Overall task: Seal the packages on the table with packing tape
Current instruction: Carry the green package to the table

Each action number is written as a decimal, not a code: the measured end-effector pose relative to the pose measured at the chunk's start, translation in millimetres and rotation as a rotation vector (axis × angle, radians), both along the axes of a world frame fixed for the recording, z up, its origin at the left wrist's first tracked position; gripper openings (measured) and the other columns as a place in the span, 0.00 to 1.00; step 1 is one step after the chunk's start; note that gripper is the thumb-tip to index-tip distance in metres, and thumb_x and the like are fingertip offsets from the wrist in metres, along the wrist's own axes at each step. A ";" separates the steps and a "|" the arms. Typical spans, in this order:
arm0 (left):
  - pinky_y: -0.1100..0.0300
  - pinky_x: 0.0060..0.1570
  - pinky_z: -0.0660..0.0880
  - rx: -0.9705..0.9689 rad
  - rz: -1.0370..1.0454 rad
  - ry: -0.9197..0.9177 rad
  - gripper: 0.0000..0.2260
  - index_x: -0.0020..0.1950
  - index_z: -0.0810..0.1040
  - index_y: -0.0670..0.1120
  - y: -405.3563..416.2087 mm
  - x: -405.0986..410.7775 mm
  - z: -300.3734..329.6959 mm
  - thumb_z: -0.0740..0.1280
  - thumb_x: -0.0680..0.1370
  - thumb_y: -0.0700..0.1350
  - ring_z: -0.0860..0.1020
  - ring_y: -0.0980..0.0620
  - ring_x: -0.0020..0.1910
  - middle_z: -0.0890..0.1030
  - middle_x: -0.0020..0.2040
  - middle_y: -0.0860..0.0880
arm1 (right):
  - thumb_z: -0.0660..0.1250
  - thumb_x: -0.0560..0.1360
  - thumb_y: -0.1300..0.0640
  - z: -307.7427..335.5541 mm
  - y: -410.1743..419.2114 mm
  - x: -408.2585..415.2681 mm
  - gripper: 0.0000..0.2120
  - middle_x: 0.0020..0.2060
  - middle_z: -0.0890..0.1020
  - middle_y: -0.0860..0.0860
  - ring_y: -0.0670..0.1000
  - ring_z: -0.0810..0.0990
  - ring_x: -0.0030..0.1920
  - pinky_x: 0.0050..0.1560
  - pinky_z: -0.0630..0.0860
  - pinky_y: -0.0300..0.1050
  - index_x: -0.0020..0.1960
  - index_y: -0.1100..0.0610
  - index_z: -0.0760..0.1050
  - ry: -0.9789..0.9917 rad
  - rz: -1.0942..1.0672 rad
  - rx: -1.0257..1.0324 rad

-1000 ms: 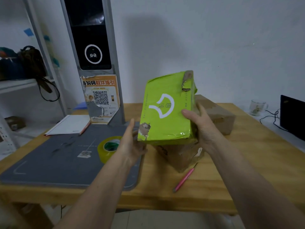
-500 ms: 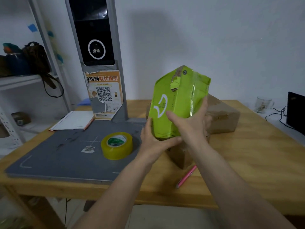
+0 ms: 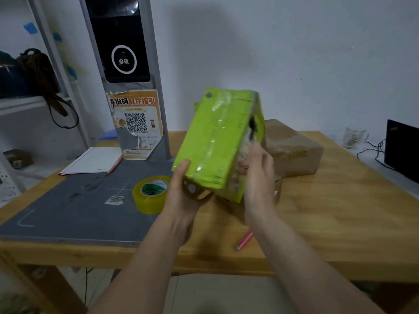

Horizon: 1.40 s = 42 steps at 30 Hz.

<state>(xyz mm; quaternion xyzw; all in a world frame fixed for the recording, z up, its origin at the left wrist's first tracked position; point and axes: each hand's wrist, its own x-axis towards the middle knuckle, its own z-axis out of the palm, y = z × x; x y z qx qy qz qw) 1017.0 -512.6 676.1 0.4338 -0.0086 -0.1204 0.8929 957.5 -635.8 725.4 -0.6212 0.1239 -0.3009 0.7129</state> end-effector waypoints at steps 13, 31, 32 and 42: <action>0.50 0.53 0.66 -0.123 -0.300 0.303 0.32 0.54 0.86 0.47 25.4 -3.4 -10.6 0.62 0.70 0.71 0.74 0.39 0.63 0.80 0.63 0.41 | 0.67 0.72 0.35 -21.7 -20.2 16.2 0.17 0.48 0.82 0.37 0.38 0.81 0.48 0.49 0.75 0.41 0.56 0.41 0.72 0.047 0.221 0.123; 0.50 0.50 0.80 0.439 -0.391 -0.049 0.42 0.61 0.79 0.47 62.9 -14.2 1.5 0.83 0.51 0.61 0.82 0.43 0.56 0.83 0.58 0.44 | 0.77 0.53 0.37 -57.5 -48.5 17.4 0.51 0.59 0.82 0.51 0.54 0.81 0.57 0.55 0.77 0.54 0.72 0.47 0.66 0.262 0.579 0.113; 0.53 0.45 0.81 0.482 -0.403 -0.055 0.42 0.62 0.78 0.47 60.8 -14.8 -0.5 0.84 0.51 0.57 0.83 0.45 0.53 0.84 0.56 0.44 | 0.77 0.53 0.36 -59.0 -46.1 16.7 0.49 0.58 0.82 0.50 0.54 0.81 0.57 0.55 0.77 0.53 0.72 0.47 0.68 0.278 0.597 0.099; 0.48 0.43 0.82 0.418 -0.329 0.113 0.17 0.58 0.82 0.42 82.5 -10.0 -14.0 0.71 0.71 0.46 0.84 0.41 0.48 0.83 0.56 0.38 | 0.53 0.83 0.47 -97.0 -39.2 23.3 0.21 0.59 0.81 0.60 0.62 0.79 0.59 0.58 0.77 0.57 0.65 0.57 0.76 0.429 0.374 0.016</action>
